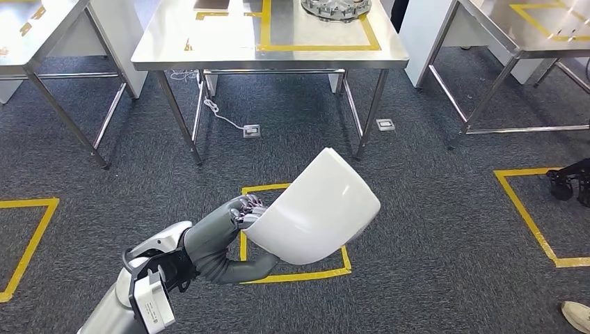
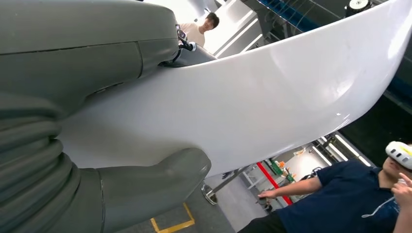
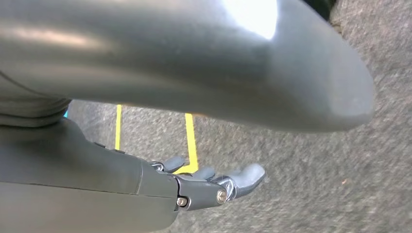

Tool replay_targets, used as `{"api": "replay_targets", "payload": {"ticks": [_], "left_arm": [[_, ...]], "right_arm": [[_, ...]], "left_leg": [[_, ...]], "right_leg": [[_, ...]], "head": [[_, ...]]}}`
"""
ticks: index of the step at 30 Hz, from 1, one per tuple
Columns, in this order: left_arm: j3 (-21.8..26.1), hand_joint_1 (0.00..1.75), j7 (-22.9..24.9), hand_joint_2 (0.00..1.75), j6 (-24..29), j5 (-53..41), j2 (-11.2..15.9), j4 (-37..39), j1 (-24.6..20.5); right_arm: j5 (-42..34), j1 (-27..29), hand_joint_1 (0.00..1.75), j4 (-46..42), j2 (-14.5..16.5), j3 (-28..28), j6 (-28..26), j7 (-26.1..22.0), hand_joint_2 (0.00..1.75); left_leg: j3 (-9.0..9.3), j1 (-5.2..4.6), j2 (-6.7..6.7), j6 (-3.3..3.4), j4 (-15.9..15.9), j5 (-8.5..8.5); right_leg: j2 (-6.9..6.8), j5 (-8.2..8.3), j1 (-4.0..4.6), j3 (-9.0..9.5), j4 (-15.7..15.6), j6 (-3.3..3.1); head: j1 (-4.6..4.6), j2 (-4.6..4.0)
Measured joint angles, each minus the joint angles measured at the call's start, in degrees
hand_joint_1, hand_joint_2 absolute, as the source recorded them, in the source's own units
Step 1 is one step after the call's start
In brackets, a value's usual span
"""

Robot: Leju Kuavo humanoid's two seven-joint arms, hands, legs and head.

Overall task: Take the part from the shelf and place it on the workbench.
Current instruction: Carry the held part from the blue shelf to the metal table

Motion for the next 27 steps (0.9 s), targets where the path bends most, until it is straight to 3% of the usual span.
{"api": "replay_targets", "payload": {"ticks": [3, 4, 5, 8, 9, 10, 13, 15, 18, 19, 20, 21, 24, 25, 27], "left_arm": [[-0.01, 1.75, -0.65, 1.75, 0.09, -0.65, 0.12, -0.01, 0.86], [-0.01, 1.75, -0.91, 1.75, 0.11, -0.80, 0.20, -0.01, 1.17], [-0.01, 1.75, -1.08, 1.75, 0.12, -0.87, 0.26, -0.04, 1.35], [-0.02, 1.75, -0.67, 1.75, 0.28, -0.98, 0.26, -0.36, 1.37], [-0.03, 1.75, -0.33, 1.75, 0.37, -1.02, 0.23, -0.49, 1.33], [-0.04, 1.75, -0.05, 1.75, 0.43, -1.05, 0.23, -0.62, 1.29], [-0.07, 1.75, 0.06, 1.75, 0.46, -0.84, 0.28, -1.11, 0.96], [-0.09, 1.75, -0.21, 1.75, 0.45, -0.51, 0.39, -1.20, 0.45], [-0.16, 1.75, -0.43, 1.75, 0.45, -0.16, 0.67, -1.03, 0.27], [-0.19, 1.75, -0.47, 1.75, 0.45, -0.01, 0.78, -0.95, 0.31], [-0.20, 1.75, -0.51, 1.75, 0.45, 0.16, 0.89, -0.87, 0.32], [-0.19, 1.75, -0.55, 1.75, 0.45, 0.31, 0.96, -0.81, 0.31], [-0.21, 1.75, -0.65, 1.75, 0.45, 0.43, 1.23, -0.64, 0.32], [-0.21, 1.75, -0.65, 1.75, 0.45, 0.43, 1.32, -0.63, 0.32], [-0.22, 1.75, -0.69, 1.75, 0.46, 0.44, 1.31, -0.71, 0.09]], "right_arm": [[0.24, 0.18, 0.00, 0.00, 0.09, 0.00, -0.09, -0.03, 0.00], [0.28, 0.33, 0.00, 0.00, 0.11, -0.01, -0.15, -0.04, 0.00], [0.32, 0.43, 0.00, 0.00, 0.13, -0.01, -0.20, -0.06, 0.00], [0.67, 0.53, 0.00, -0.01, 0.13, -0.01, -0.27, 0.03, 0.00], [0.81, 0.51, 0.00, 0.00, 0.13, 0.00, -0.27, 0.13, 0.00], [0.91, 0.50, 0.00, 0.00, 0.12, 0.00, -0.26, 0.22, 0.00], [0.95, 0.48, 0.00, -0.02, 0.16, 0.00, -0.18, 0.37, 0.00], [0.89, 0.39, 0.00, -0.02, 0.21, -0.01, -0.15, 0.48, 0.00], [0.70, 0.34, 0.00, -0.02, 0.20, -0.01, -0.23, 0.79, 0.00], [0.62, 0.41, 0.00, -0.02, 0.20, -0.01, -0.28, 0.87, 0.00], [0.55, 0.48, 0.00, -0.01, 0.20, -0.01, -0.31, 0.92, 0.00], [0.52, 0.54, 0.00, -0.01, 0.21, -0.01, -0.33, 0.96, 0.00], [0.51, 0.51, 0.00, -0.01, 0.24, -0.01, -0.33, 0.97, 0.00], [0.51, 0.45, 0.00, -0.01, 0.24, -0.01, -0.33, 0.97, 0.00], [0.51, 0.24, 0.00, -0.02, 0.21, -0.01, -0.33, 0.96, 0.00]], "left_leg": [[1.33, -0.05, -0.11, 0.26, -0.01, -1.48], [1.93, -0.05, -0.20, 0.23, -0.01, -2.04], [2.64, -0.06, -0.29, 0.15, -0.01, -2.64], [4.72, -0.11, -0.39, -0.26, -0.10, -4.50], [5.15, -0.14, -0.43, -0.54, -0.29, -5.04], [5.65, -0.19, -0.48, -0.88, -0.30, -5.22], [6.97, -0.34, -0.45, -2.05, 0.57, -4.92], [5.08, -0.33, -0.31, -2.57, 4.57, -5.35], [-2.08, -0.20, -0.24, -2.99, 13.24, -9.14], [-3.83, -0.19, -0.23, -3.05, 14.06, -10.34], [-4.68, -0.19, -0.20, -3.00, 13.20, -10.45], [-4.72, -0.19, -0.17, -2.93, 10.81, -9.11], [-3.20, -0.25, 0.23, -2.33, 1.71, -0.31], [-2.69, -0.29, 0.31, -1.98, 0.31, 1.31], [-1.52, -0.30, 0.14, -1.08, -0.12, 1.07]], "right_leg": [[0.00, -3.87, -0.16, -6.80, 7.32, 0.54], [0.00, -4.26, -0.16, -7.96, 7.41, 0.51], [0.00, -3.34, -0.13, -8.26, 5.83, 0.39], [-0.10, 4.84, 0.33, -6.27, -4.17, -0.64], [-0.13, 6.50, 0.57, -5.67, -6.33, -0.99], [-0.12, 7.17, 0.73, -5.27, -7.56, -1.33], [0.06, 6.62, 0.42, -2.95, -8.81, -2.37], [0.09, 5.97, 0.13, -0.89, -9.10, -2.94], [0.14, 4.07, 0.10, 1.08, -9.14, -3.21], [0.18, 3.37, 0.09, 1.81, -9.14, -3.21], [0.21, 2.67, 0.09, 2.66, -9.14, -3.17], [0.23, 1.94, 0.07, 3.56, -9.14, -3.08], [0.30, -0.49, 0.20, 5.80, -9.02, -2.40], [0.30, -1.18, 0.28, 6.56, -9.06, -2.06], [0.29, -1.42, 0.39, 7.74, -8.57, -1.32]], "head": [[0.27, 0.00], [0.33, 0.00], [0.42, 0.00], [0.66, 0.00], [0.73, 0.00], [0.80, 0.00], [0.79, 0.00], [0.37, 0.00], [-0.21, 0.00], [-0.30, 0.00], [-0.38, 0.00], [-0.42, 0.00], [-0.52, 0.00], [-0.51, 0.00], [-0.43, 0.00]]}}
